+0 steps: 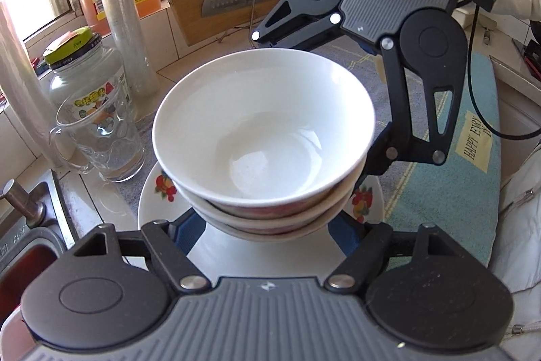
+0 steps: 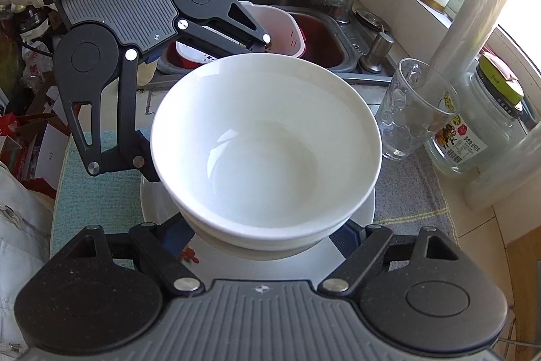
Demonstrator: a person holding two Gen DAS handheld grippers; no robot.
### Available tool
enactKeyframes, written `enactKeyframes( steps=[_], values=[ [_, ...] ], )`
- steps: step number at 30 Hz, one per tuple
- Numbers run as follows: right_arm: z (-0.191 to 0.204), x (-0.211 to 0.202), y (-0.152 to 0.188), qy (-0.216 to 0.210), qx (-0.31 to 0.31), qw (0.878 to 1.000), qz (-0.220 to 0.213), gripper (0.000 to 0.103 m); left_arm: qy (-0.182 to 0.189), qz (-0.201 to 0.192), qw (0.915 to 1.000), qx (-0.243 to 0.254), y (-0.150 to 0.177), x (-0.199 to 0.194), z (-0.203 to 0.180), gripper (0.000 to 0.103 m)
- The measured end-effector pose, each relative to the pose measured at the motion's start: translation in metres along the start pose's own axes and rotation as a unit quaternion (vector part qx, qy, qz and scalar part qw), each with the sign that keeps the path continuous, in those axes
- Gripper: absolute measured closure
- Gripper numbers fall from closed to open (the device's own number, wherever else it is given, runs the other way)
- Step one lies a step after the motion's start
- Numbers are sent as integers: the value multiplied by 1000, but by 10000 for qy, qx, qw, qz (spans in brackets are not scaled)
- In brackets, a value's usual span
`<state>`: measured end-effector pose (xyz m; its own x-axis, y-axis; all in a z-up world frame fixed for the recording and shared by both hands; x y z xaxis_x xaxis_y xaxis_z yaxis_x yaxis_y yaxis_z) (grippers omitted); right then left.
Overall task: Organize plates and bowls
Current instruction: 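Lower the bowl stack onto the plate stack and open both tools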
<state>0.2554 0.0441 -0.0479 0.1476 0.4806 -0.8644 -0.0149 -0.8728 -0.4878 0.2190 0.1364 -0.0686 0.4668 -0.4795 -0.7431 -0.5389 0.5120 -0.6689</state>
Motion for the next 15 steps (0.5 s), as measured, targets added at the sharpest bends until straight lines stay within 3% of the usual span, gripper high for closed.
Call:
enactKeyframes(
  steps=[15],
  values=[
    [-3, 2, 5, -13, 395, 9992, -20, 15, 12, -52, 10000, 68, 3, 1, 3, 24]
  ],
)
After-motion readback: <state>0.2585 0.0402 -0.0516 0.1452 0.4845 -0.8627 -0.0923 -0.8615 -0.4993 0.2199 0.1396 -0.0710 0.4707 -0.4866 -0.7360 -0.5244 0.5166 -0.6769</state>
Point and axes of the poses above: each gripper's, at about its wrist camera, not at the fingertips, and x roughly the way its jaws point, z to its left, y to its underside, the point moved 2 cm from there along x, roughly the way its jaws point, and after that the axes turned 8 degrees about -x, right-handed, at the moved point
